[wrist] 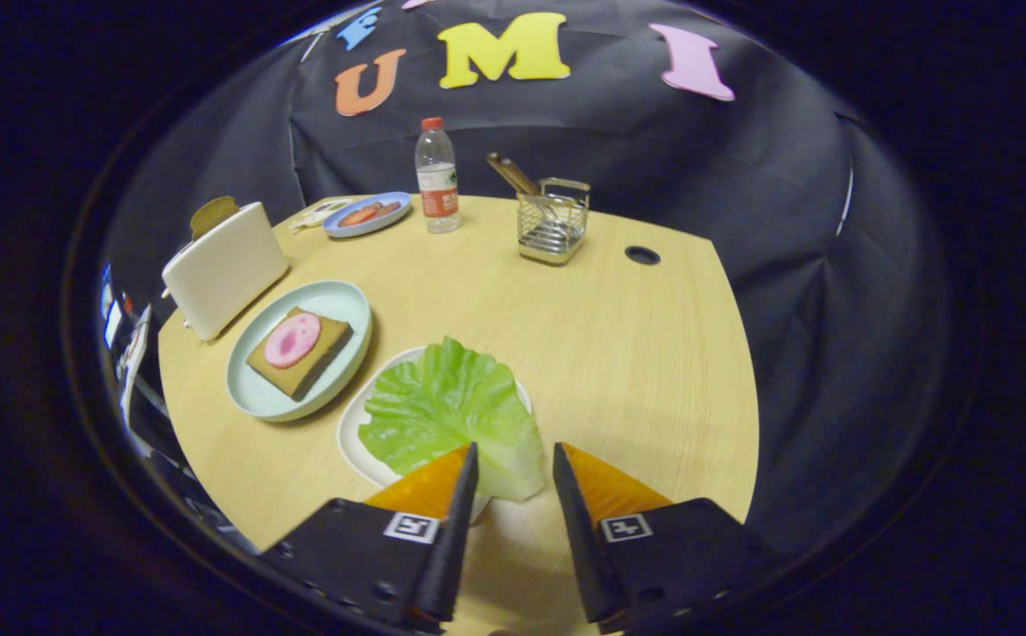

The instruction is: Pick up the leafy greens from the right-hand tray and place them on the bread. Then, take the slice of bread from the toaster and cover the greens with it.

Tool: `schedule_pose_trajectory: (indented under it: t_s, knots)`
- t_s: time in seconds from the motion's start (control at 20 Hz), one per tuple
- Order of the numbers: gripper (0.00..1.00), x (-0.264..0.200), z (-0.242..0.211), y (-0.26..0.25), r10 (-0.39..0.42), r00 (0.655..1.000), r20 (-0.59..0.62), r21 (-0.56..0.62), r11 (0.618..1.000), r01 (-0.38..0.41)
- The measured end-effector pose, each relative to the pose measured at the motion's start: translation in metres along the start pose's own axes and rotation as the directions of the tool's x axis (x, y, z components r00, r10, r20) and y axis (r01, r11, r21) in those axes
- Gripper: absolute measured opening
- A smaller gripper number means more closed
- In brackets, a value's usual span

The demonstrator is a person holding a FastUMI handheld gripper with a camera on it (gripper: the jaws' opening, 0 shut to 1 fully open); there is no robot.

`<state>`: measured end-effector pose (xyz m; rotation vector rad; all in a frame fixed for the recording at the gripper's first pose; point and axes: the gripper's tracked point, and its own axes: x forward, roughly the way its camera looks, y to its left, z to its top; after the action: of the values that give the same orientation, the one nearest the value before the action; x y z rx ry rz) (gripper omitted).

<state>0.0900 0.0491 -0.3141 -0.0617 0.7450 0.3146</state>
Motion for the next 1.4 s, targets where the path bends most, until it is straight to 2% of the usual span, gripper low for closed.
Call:
schedule_pose_trajectory:
  t_s: [0.2, 0.35, 0.4, 0.5, 0.65, 0.7, 0.9, 1.4]
  knots:
    - [0.72, 0.017, -0.016, -0.009, 0.016, 0.999, -0.04, 0.106, 0.994, -0.012]
    - [0.72, 0.024, -0.015, -0.004, 0.051, 0.998, -0.034, 0.132, 0.99, -0.046]
    - [0.68, 0.026, -0.015, -0.001, 0.07, 0.997, -0.036, 0.13, 0.989, -0.065]
    - [0.46, 0.025, -0.014, 0.005, 0.099, 0.994, -0.04, 0.134, 0.987, -0.093]
    - [0.13, 0.023, -0.004, -0.003, 0.051, 0.999, -0.018, 0.096, 0.994, -0.049]
    - [0.01, 0.025, -0.003, -0.001, 0.058, 0.998, -0.016, 0.09, 0.994, -0.057]
    - [0.01, 0.006, 0.002, 0.01, 0.096, 0.995, -0.005, 0.103, 0.99, -0.095]
    - [0.01, -0.06, 0.057, 0.055, 0.154, 0.986, 0.057, 0.218, 0.962, -0.163]
